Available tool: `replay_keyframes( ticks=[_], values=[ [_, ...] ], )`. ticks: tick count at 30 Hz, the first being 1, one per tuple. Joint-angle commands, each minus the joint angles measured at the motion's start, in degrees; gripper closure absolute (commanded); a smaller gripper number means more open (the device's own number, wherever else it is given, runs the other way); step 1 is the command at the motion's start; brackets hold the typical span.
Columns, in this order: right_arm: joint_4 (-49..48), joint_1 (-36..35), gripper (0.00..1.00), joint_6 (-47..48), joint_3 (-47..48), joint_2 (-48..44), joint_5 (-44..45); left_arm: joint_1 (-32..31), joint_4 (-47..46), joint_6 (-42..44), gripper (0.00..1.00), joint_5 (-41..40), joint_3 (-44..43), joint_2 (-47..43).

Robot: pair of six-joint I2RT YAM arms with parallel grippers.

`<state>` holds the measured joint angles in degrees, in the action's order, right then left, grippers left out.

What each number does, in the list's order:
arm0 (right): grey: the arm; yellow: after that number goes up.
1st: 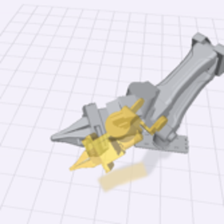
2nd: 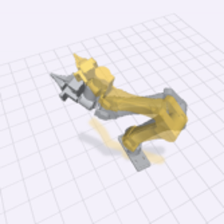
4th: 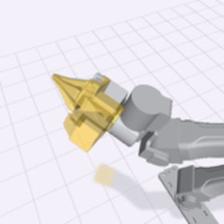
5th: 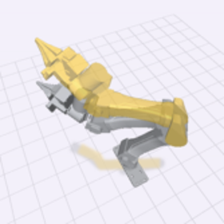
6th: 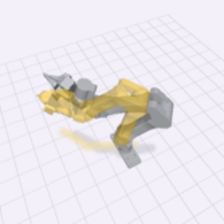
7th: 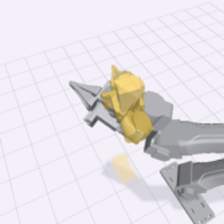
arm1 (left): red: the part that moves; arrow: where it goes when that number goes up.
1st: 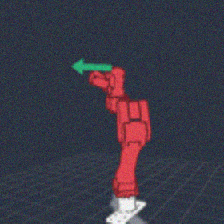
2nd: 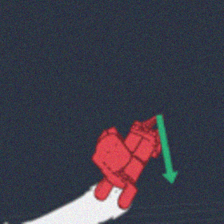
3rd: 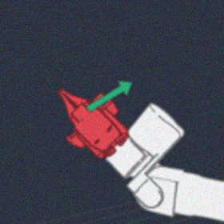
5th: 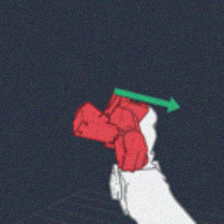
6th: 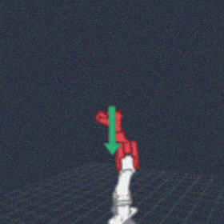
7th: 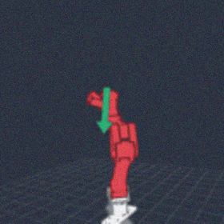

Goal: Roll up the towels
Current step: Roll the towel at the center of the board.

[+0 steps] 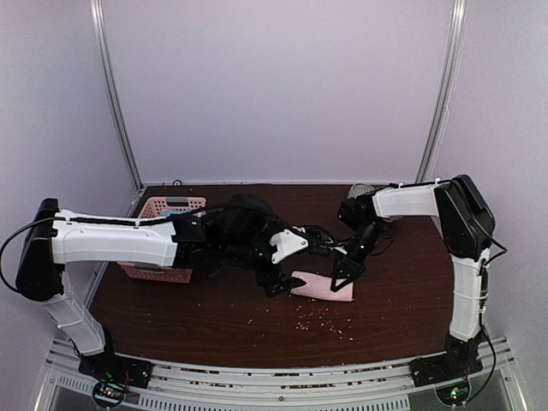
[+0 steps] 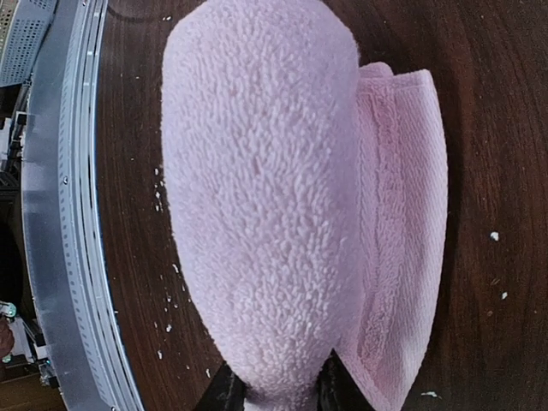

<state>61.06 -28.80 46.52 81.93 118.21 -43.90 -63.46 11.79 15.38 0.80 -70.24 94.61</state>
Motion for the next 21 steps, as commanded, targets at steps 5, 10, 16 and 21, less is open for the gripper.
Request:
replay_keyframes(
  ticks=[5,10,16,21],
  values=[
    [4.7,0.8,0.78,-1.7,1.6,7.4,5.2,-7.3,3.3,15.1,0.17,-8.1,-12.1,16.8],
    [5.3,1.0,0.78,-2.0,2.6,8.7,4.5,-8.9,4.5,19.3,0.19,-15.2,-16.2,24.4],
    [6.3,1.0,0.79,-1.8,2.8,9.9,4.1,-9.0,0.6,21.3,0.18,-21.4,-16.9,27.5],
    [6.4,1.0,0.79,-1.9,2.9,10.7,4.1,-9.1,-1.2,22.2,0.18,-21.2,-16.0,26.2]
  ],
)
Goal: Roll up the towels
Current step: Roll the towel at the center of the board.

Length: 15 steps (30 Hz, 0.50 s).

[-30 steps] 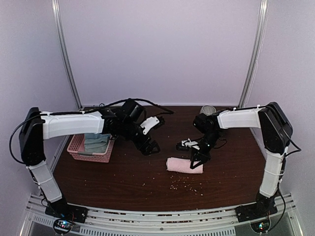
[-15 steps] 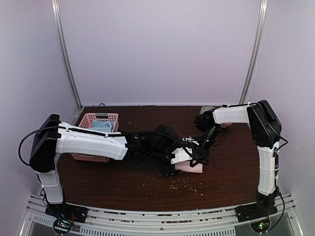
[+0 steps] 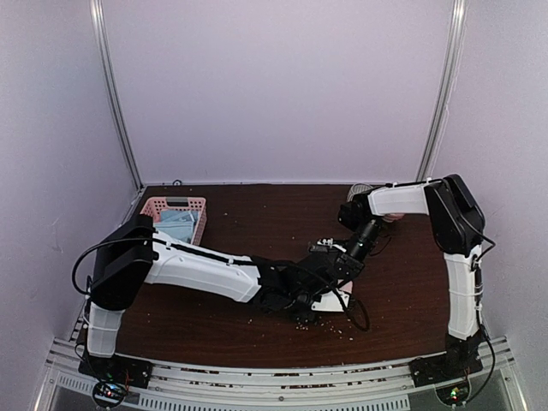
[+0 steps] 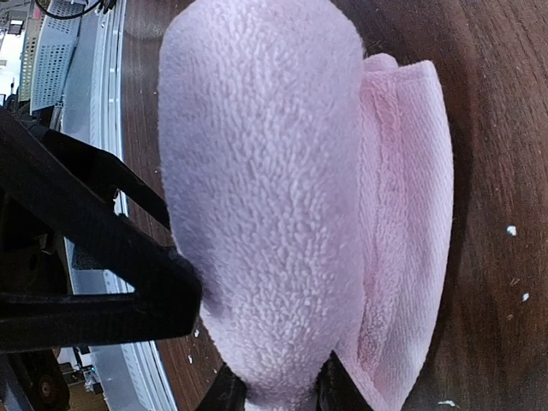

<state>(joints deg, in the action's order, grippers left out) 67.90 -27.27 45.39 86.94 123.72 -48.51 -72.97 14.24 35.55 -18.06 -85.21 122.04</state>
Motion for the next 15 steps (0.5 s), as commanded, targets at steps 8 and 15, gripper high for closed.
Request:
replay_keyframes(
  ticks=[8,15],
  values=[
    [1.7,-0.5,0.79,-0.1,-0.3,6.6,7.4,1.1,-2.9,3.3,0.14,-2.8,-2.2,2.8],
    [4.1,-0.5,0.8,1.7,0.3,7.6,5.8,1.6,-2.0,2.7,0.19,-3.6,-4.5,5.7]
  ],
)
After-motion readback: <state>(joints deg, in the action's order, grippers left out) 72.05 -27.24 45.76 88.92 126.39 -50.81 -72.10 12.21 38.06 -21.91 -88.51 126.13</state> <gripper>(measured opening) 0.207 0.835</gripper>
